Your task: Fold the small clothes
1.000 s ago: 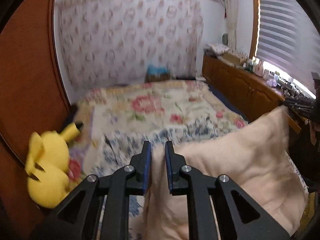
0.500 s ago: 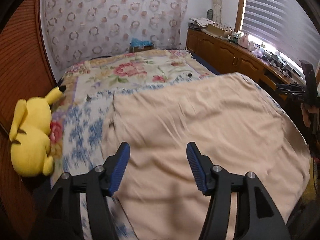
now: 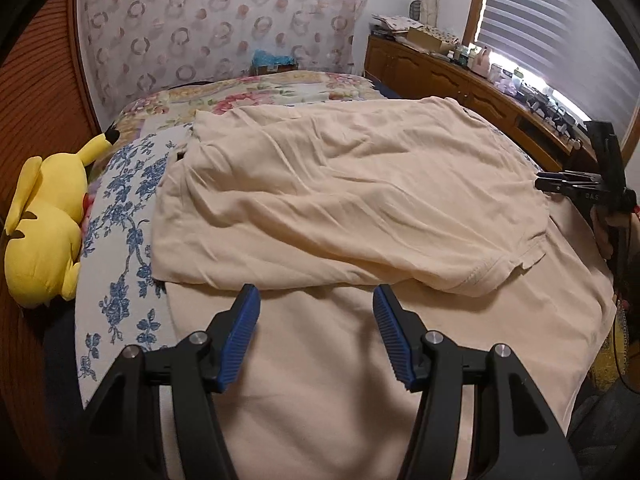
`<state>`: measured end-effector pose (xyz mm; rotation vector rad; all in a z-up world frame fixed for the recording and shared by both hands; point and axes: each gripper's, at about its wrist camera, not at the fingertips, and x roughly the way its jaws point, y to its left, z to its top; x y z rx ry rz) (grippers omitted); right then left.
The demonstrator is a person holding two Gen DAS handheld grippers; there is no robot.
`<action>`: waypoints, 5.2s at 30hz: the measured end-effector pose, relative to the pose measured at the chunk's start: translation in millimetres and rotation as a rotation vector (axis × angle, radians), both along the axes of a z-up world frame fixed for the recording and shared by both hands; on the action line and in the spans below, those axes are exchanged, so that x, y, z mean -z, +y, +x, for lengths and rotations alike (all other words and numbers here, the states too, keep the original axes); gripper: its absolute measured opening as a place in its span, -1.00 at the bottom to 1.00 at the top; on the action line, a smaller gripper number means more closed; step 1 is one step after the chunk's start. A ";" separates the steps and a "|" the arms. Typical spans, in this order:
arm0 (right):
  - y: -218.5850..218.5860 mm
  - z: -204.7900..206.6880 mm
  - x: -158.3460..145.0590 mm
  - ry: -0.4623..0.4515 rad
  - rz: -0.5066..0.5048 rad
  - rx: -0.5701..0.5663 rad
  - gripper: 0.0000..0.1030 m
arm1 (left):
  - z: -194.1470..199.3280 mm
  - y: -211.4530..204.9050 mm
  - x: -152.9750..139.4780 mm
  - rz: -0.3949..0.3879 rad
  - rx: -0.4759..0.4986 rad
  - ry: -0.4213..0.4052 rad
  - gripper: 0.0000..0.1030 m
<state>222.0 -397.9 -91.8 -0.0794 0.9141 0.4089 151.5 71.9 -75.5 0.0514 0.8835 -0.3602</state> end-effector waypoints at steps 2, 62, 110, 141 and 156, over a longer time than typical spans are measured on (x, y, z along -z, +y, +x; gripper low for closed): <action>1.1 1.8 0.7 0.002 -0.001 0.004 -0.09 | 3.1 2.4 -2.9 0.013 -0.020 -0.015 0.13; 15.7 11.4 12.4 -0.084 -0.127 0.022 -0.15 | 44.0 42.5 13.4 0.125 -0.138 -0.057 -0.68; -21.3 -123.4 -137.0 -0.254 -0.025 -0.117 -0.93 | -99.8 58.1 -120.5 -0.077 -0.046 -0.311 -1.00; 19.4 -126.7 -53.7 -0.192 -0.076 -0.105 0.03 | -122.9 59.3 21.6 -0.028 -0.186 0.031 -0.19; 65.8 -125.4 -25.3 -0.152 -0.006 -0.155 0.13 | -143.2 50.7 22.9 0.000 -0.218 -0.005 -0.18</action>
